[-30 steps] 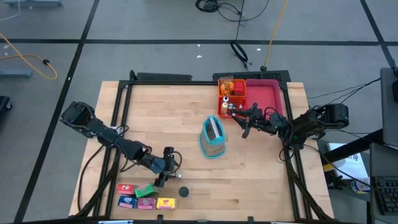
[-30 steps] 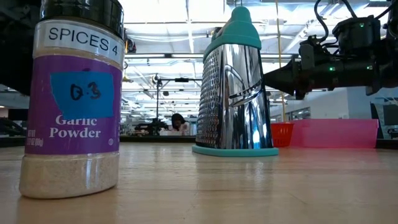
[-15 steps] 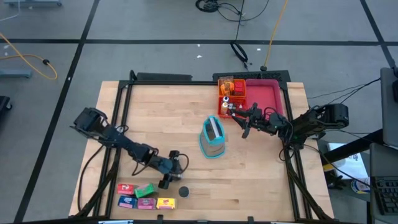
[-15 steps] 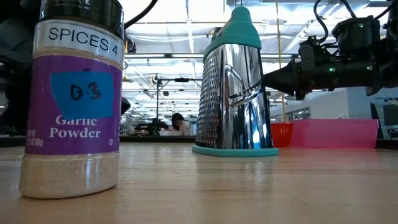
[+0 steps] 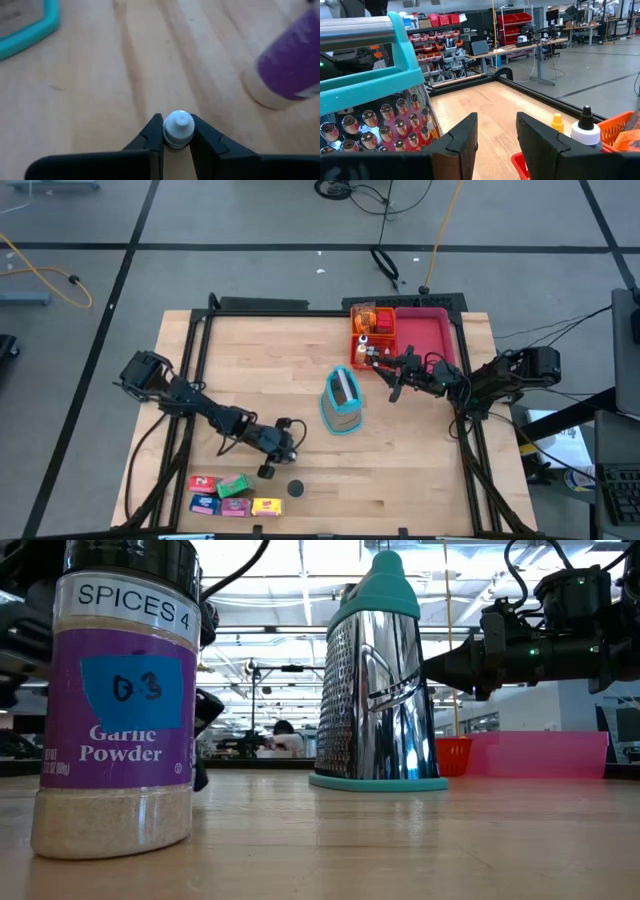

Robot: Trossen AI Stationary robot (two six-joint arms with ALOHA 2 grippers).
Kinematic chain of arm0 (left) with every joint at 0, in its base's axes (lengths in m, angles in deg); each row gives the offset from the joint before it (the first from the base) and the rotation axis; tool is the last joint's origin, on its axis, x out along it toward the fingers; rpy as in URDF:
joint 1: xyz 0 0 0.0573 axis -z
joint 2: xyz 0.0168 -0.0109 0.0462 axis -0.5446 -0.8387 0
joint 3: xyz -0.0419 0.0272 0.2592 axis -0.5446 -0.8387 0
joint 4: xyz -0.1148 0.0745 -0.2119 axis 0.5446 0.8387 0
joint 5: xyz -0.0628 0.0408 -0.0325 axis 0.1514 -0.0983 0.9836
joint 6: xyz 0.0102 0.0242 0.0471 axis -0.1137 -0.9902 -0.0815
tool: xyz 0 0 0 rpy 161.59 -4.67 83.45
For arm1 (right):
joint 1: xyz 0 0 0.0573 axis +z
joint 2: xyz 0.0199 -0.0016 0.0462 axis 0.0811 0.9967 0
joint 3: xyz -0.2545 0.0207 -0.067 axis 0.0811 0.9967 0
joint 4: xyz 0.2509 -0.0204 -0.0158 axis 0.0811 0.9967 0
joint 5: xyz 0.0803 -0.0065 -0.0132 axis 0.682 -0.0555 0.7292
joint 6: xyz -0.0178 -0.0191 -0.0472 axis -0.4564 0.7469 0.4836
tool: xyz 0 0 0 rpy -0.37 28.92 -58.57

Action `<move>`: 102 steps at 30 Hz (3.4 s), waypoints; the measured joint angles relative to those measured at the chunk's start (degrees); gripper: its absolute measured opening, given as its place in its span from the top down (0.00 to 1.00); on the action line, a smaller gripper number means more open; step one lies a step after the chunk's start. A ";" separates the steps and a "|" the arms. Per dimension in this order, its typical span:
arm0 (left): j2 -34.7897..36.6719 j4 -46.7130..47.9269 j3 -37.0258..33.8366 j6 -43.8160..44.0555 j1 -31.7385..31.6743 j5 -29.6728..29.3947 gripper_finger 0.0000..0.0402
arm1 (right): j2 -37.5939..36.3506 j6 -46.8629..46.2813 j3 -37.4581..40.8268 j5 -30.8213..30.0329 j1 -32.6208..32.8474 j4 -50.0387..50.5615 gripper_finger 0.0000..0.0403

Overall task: Pick & Place Kitchen Items
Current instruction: Put the small red food coloring bottle into the red bin, then put the purple seasoning bottle into the orange bin

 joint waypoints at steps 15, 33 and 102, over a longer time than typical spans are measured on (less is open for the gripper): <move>26.25 14.17 0.27 0.03 -11.63 -13.83 0.86 | -0.02 3.48 0.00 -3.82 -0.41 -0.74 0.68; 24.42 18.32 22.74 -6.53 -34.73 -11.88 0.87 | -0.02 2.99 0.00 -4.33 -2.76 -0.46 0.68; -29.51 16.17 63.98 -5.74 -41.75 9.19 0.66 | -0.04 5.78 0.02 -12.01 -3.50 8.99 0.68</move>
